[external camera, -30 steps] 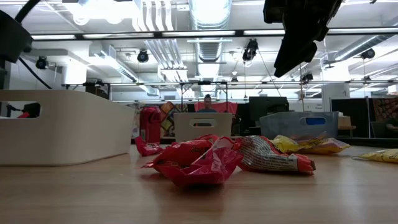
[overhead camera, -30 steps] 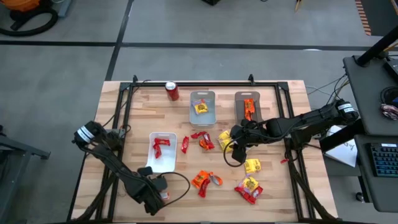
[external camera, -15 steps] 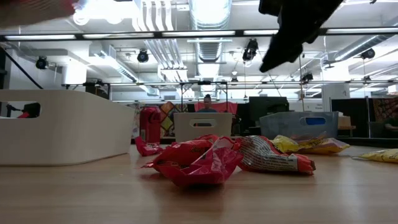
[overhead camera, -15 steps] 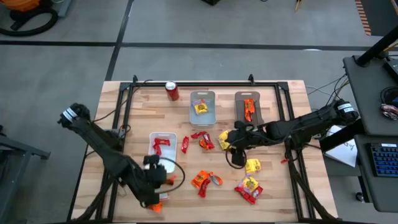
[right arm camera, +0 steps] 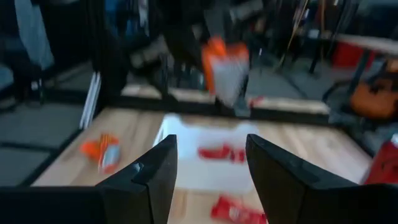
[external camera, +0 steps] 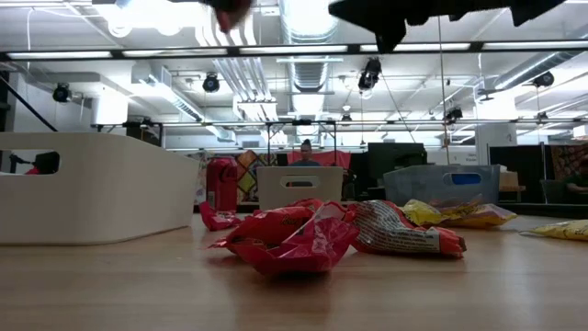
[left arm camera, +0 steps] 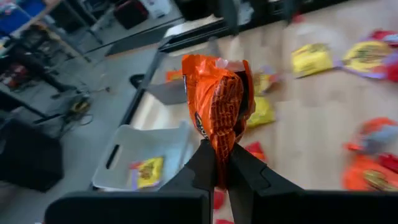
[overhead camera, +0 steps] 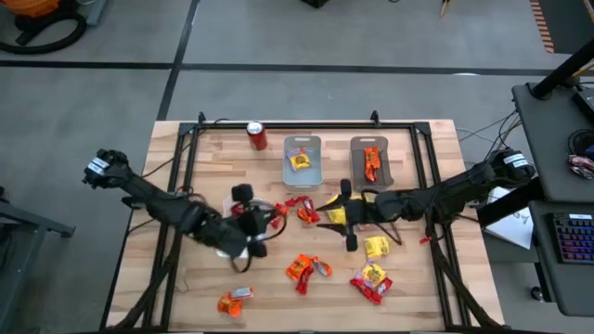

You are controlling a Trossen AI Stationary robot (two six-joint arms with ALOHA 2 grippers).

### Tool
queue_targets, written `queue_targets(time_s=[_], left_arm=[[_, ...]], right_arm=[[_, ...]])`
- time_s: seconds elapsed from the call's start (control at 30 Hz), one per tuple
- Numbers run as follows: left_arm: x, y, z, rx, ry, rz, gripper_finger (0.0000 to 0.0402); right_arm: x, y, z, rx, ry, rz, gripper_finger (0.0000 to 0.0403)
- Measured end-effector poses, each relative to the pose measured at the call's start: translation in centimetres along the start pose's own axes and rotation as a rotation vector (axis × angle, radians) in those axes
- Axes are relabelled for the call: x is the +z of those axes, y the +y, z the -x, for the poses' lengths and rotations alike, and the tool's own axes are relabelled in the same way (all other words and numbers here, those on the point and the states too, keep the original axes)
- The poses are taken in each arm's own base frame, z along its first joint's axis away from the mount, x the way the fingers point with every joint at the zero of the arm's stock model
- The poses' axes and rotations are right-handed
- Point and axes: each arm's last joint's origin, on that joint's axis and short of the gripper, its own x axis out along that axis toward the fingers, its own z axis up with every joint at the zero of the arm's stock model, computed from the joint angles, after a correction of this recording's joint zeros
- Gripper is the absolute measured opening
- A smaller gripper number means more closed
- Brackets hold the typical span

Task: Sort candy
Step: Put the orange candy into the black bin

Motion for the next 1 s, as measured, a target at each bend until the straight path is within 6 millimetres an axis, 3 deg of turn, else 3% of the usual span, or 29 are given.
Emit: queue_targets(time_s=[0.23, 0.37, 0.63, 1.0], left_arm=[[-1.2, 0.1, -5.2, -0.110, -0.129, 0.100, 0.0004], [-1.5, -0.1, -6.6, -0.088, -0.206, 0.143, 0.0004], [-1.0, -1.0, -7.8, -0.080, -0.263, 0.166, 0.0004], [-0.3, -1.6, -9.0, -0.065, -0.293, 0.190, 0.0004]], right_arm=[[-0.1, -0.1, 0.3, -0.008, -0.064, 0.010, 0.0183], [0.1, -0.1, 0.3, -0.011, -0.084, 0.006, 0.0183], [0.1, -0.6, 0.3, -0.116, -0.070, 0.019, 0.0183], [-0.1, -0.7, 0.2, -0.118, -0.060, -0.001, 0.0182]])
